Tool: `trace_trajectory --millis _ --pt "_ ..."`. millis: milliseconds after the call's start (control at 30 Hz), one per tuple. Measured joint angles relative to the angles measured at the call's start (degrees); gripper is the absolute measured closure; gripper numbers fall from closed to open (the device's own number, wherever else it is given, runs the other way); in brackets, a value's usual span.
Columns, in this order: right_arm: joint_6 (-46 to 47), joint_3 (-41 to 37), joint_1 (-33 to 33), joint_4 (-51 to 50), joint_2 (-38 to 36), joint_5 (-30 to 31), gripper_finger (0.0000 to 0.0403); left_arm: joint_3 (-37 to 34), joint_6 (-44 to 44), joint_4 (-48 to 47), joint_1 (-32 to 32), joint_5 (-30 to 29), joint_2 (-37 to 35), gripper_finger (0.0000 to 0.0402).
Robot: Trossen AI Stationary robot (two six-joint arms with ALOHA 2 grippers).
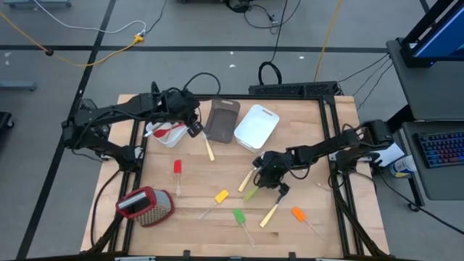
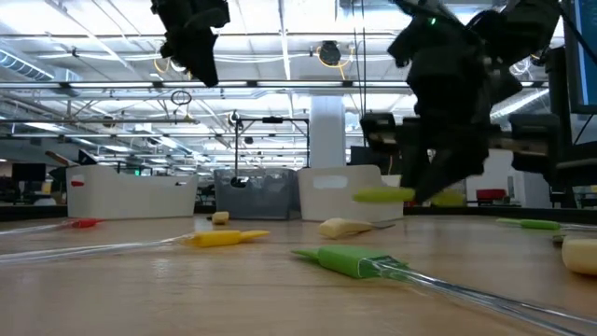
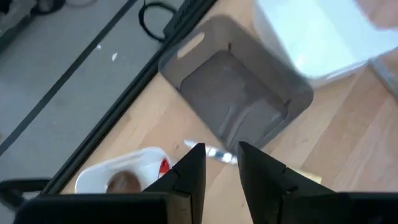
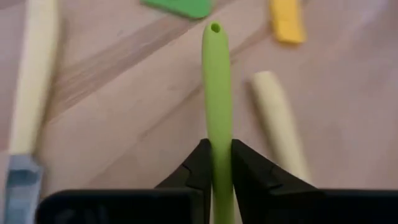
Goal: Pick & Place Kitchen Items
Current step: Put the green serving spoon into the left white bin
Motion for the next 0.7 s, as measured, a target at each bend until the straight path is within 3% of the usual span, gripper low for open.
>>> trace_trajectory --millis 433,567,700 --pt "0.9 0.1 -0.5 0.7 -6.3 20.5 0.0365 0.0 9.7 9.9 -4.5 0.5 0.0 0.0305" --pt "1.3 0.1 -1.3 1.0 -6.3 21.9 0.0363 -2.1 10.7 16.4 -6.2 0.3 0.0 0.0305" --pt "3.5 0.1 -1.7 1.8 -6.3 21.9 0.0366 -8.8 15.5 26.6 -7.1 0.2 0.0 0.0305"
